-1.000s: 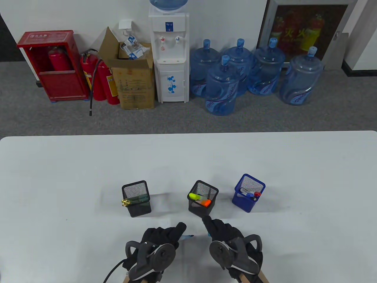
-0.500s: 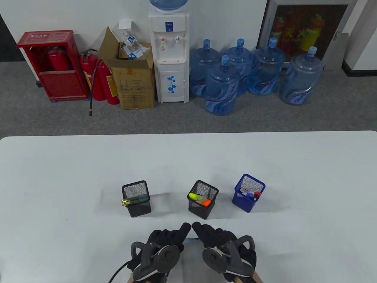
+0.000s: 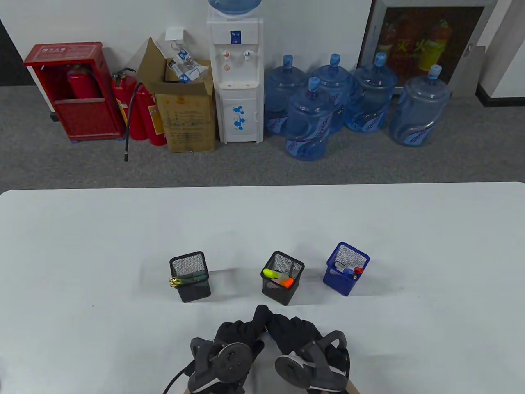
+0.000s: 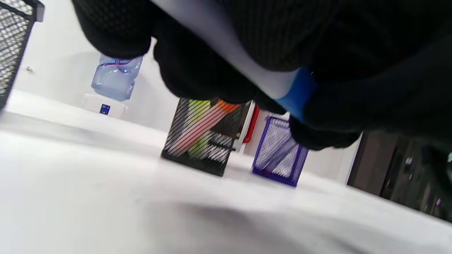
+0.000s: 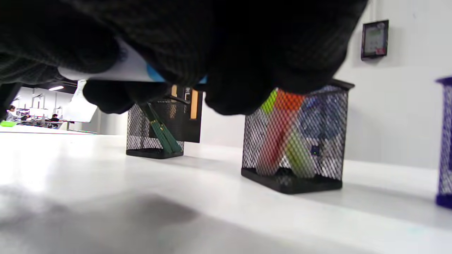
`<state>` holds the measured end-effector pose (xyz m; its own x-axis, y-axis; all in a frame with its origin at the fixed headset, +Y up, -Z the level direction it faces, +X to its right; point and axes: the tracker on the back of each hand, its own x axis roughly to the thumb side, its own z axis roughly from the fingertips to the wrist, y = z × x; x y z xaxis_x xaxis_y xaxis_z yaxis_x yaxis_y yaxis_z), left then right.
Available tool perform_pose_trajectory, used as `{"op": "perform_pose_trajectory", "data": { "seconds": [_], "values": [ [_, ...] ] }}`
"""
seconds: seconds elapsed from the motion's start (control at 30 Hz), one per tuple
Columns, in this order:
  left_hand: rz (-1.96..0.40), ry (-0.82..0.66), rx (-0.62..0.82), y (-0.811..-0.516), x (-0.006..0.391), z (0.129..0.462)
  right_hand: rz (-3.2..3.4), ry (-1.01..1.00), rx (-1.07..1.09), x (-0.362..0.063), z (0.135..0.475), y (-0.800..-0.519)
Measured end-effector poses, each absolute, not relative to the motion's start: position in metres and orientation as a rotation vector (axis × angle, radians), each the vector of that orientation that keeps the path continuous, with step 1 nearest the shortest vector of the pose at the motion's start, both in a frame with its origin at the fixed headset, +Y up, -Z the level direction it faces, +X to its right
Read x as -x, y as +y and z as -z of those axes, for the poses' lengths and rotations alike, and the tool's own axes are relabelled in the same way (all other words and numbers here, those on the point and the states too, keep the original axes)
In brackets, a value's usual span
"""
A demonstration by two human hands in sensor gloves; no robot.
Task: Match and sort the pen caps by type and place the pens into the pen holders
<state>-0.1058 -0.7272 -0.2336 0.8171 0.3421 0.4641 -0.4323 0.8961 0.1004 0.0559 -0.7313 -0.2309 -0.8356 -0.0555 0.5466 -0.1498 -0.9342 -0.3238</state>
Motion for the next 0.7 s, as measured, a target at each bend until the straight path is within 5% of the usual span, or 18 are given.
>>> {"op": "perform_pose_trajectory", "data": {
  "seconds": [0.6, 0.7],
  "values": [
    [-0.37, -0.467, -0.177, -0.735, 0.109, 0.237, -2.993, -0.594, -0.905, -0.054, 0.23, -0.727],
    [-0.328, -0.406, -0.206, -0.732, 0.122, 0.24, -3.07, -0.776, -0.872, -0.063, 0.232, -0.705]
  ]
}}
